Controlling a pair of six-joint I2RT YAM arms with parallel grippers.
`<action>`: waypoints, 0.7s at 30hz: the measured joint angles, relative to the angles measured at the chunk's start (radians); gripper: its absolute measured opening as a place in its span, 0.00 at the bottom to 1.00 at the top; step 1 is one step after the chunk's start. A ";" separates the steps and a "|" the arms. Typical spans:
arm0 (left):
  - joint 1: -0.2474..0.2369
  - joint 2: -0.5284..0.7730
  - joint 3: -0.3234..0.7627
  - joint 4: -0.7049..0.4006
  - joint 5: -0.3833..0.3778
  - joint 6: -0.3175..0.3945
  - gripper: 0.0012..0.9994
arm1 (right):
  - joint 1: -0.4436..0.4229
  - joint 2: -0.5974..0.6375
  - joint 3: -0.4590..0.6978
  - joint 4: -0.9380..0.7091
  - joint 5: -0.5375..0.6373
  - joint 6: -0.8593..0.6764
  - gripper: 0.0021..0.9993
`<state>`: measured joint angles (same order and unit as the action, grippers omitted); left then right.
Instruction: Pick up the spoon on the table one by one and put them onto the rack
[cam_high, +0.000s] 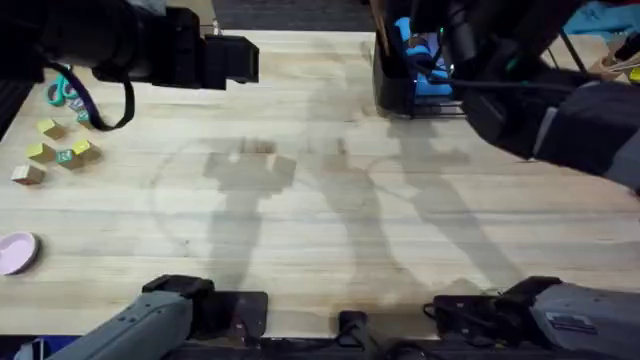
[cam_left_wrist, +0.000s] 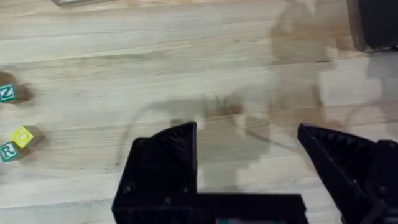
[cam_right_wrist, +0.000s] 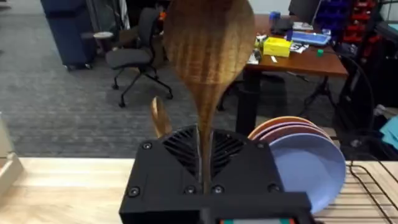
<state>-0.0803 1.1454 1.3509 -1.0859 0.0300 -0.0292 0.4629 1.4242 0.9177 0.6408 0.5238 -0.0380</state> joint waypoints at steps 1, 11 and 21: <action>0.000 0.000 0.000 0.000 0.000 0.000 0.99 | 0.000 0.000 -0.013 0.023 -0.006 0.000 0.03; 0.000 0.000 0.000 0.000 0.000 0.000 0.99 | 0.000 0.039 -0.034 0.117 -0.073 0.004 0.03; 0.000 0.000 0.000 0.000 0.000 0.000 0.99 | 0.000 0.145 -0.036 0.175 -0.106 0.004 0.03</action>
<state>-0.0803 1.1454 1.3508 -1.0863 0.0303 -0.0292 0.4625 1.5692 0.8814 0.8156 0.4182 -0.0338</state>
